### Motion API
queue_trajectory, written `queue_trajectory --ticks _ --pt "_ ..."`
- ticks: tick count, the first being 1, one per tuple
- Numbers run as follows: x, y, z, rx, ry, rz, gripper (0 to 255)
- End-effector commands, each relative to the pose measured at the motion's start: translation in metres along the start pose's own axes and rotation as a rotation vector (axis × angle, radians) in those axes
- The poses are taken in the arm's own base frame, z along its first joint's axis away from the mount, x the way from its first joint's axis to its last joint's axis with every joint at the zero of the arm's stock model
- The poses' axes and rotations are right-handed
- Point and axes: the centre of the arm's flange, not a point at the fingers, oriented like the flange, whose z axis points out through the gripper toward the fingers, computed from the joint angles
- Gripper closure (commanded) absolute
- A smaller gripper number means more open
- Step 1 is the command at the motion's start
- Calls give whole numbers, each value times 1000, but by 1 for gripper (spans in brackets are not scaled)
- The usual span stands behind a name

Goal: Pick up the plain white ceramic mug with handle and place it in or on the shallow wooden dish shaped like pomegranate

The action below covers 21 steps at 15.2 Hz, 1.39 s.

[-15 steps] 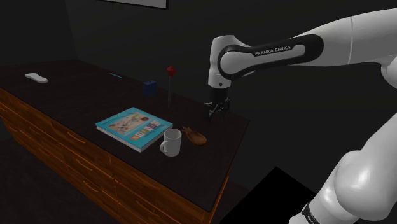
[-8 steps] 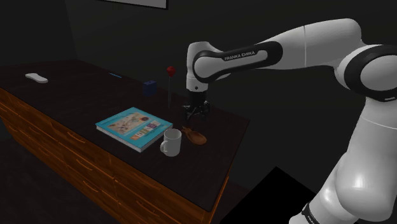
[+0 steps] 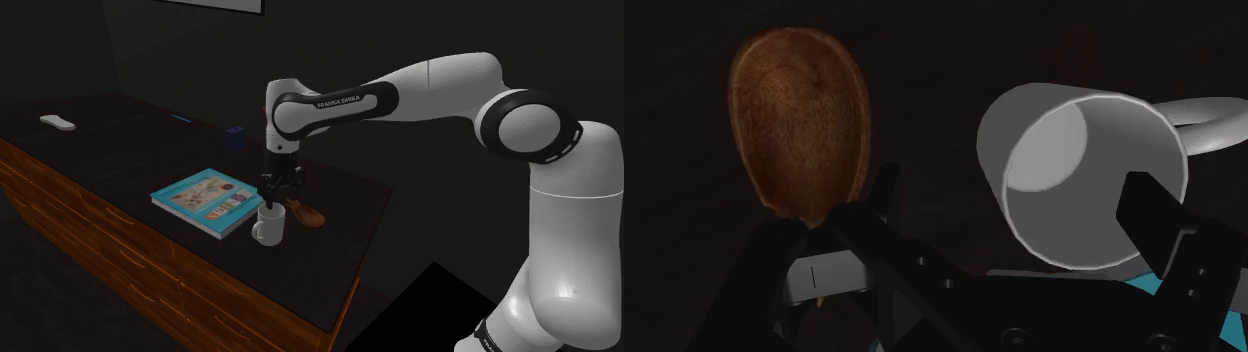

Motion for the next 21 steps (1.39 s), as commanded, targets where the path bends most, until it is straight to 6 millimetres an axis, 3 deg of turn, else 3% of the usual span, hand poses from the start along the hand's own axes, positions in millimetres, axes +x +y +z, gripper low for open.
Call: queue_trajectory --ticks 1,5,12,13,21 --pt "1 -1 11 0 0 1 0" --pt "1 -1 29 0 0 1 0" --pt "1 -1 29 0 0 1 0" --pt "1 -1 29 0 0 1 255" --pt "1 -1 29 0 0 1 255"
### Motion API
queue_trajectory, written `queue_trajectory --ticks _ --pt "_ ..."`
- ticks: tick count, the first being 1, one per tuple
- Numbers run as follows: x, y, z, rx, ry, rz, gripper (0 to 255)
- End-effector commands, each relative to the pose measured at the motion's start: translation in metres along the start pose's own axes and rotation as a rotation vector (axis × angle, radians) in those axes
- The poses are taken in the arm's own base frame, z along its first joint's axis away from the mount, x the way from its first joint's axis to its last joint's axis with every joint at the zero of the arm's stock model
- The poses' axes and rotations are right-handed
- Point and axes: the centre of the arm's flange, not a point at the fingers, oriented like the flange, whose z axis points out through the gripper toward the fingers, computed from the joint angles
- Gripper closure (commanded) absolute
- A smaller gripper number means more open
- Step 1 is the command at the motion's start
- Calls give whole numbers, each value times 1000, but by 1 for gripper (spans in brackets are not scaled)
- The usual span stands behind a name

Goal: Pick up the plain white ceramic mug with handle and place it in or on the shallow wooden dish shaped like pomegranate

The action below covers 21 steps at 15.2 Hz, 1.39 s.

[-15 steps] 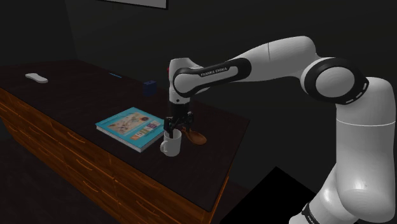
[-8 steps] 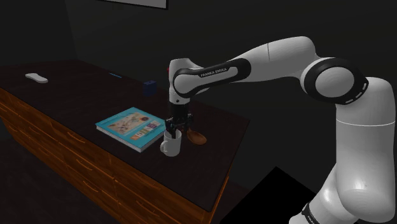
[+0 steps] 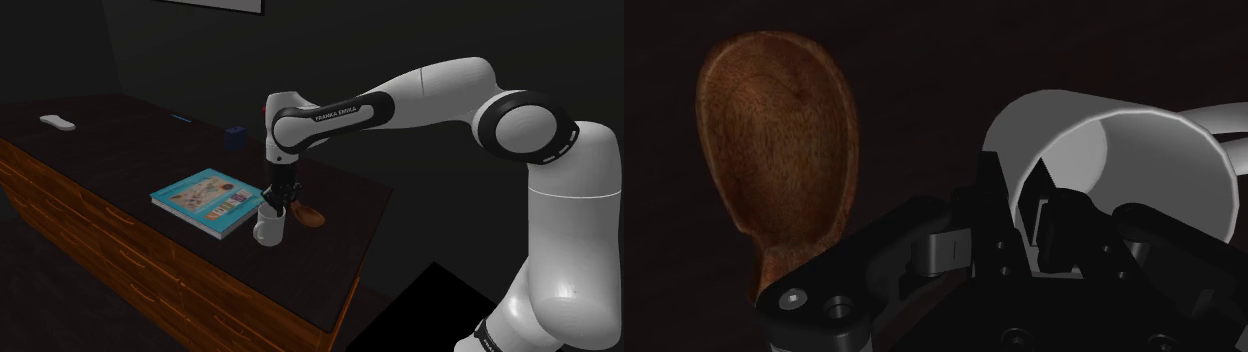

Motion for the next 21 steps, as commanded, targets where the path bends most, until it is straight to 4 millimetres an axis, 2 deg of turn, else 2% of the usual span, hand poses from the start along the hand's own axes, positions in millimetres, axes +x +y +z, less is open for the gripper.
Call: queue_trajectory --ticks 1,21 --pt "0 0 0 0 0 0 255" --pt "-19 -3 -99 0 0 0 255"
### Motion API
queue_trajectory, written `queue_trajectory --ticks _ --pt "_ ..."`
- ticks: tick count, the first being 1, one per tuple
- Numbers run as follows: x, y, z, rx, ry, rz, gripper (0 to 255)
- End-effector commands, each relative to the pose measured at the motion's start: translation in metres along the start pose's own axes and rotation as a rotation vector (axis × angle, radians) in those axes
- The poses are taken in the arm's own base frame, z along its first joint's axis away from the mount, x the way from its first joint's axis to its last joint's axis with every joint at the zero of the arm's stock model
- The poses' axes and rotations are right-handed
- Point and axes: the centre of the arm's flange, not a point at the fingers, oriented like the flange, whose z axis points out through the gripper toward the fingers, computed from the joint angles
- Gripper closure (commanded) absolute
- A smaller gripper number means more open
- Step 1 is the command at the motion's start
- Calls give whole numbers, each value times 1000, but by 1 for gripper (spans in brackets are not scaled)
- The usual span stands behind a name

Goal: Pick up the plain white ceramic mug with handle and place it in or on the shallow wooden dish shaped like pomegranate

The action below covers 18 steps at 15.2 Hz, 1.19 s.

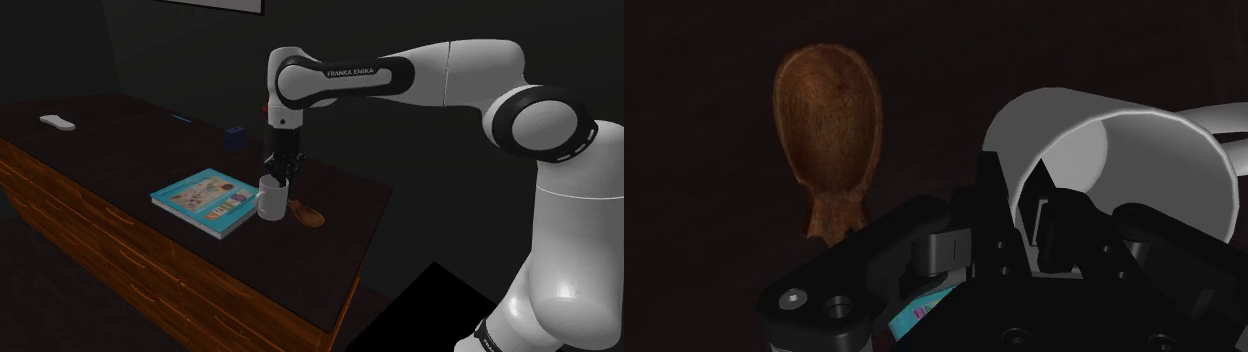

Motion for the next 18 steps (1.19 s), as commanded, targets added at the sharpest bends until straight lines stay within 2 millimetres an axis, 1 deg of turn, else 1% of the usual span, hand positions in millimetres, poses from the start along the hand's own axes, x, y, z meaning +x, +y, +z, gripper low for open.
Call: queue_trajectory --ticks 1,9,10,18 --pt "0 13 -7 0 0 0 255" --pt "7 113 -40 0 0 0 255" --pt "8 131 -46 0 0 0 255" --pt "16 132 -5 0 0 0 255"
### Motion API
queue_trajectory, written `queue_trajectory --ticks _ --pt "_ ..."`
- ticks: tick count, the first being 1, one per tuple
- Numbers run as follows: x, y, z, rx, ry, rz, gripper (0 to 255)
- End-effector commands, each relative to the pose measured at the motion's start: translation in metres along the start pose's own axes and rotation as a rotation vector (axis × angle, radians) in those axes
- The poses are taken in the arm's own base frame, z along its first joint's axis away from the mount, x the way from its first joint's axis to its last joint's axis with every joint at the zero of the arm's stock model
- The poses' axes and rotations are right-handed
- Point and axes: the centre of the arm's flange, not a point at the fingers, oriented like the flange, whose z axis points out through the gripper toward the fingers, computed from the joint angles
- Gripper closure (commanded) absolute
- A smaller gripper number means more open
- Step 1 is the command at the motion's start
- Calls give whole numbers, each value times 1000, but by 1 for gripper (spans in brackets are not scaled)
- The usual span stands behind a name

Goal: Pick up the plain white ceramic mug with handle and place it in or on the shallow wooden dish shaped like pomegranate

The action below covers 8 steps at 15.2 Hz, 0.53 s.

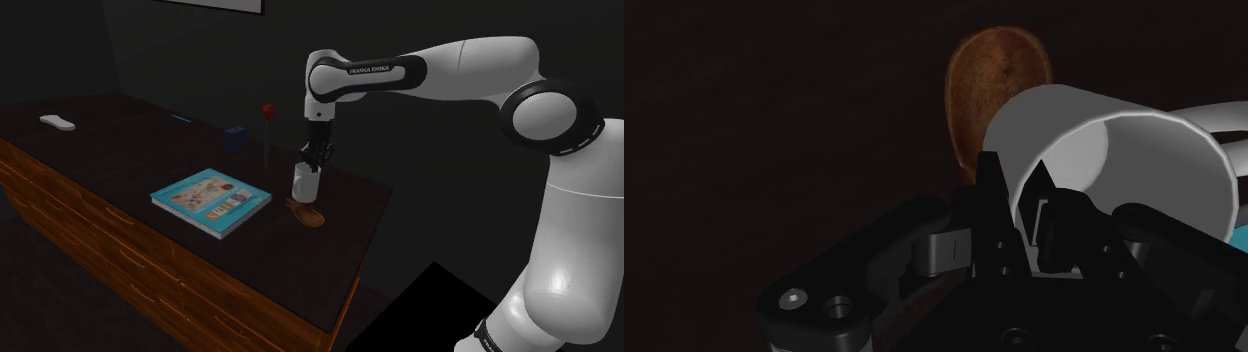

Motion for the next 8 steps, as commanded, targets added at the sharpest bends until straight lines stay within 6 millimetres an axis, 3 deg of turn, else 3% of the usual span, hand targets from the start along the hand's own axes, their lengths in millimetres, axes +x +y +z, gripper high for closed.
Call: queue_trajectory --ticks 1,8 --pt "2 0 11 0 0 0 255" --pt "9 2 47 0 0 0 255"
